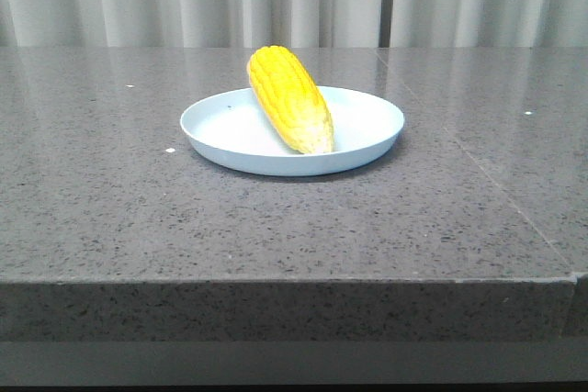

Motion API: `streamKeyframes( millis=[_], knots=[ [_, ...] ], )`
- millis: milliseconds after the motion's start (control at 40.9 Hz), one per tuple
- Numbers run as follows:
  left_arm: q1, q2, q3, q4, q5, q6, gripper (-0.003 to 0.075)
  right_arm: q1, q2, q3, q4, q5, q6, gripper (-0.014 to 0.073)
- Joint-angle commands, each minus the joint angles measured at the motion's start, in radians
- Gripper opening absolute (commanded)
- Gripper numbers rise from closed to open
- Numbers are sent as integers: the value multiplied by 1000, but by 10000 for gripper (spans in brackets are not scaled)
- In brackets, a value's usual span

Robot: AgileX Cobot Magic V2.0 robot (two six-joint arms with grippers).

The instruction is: Place corn on plate with both arms

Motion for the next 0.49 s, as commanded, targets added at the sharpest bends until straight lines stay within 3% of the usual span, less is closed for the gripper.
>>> streamKeyframes(
  millis=[0,317,464],
  knots=[
    [1,-17,23,-7,-86,2,-20,-1,6,-23,-2,-60,-5,-67],
    [1,-17,23,-7,-86,2,-20,-4,-5,-10,-6,-72,-5,-67],
    [1,-17,23,-7,-86,2,-20,-158,-81,123,-14,-245,-5,-67]
  ],
)
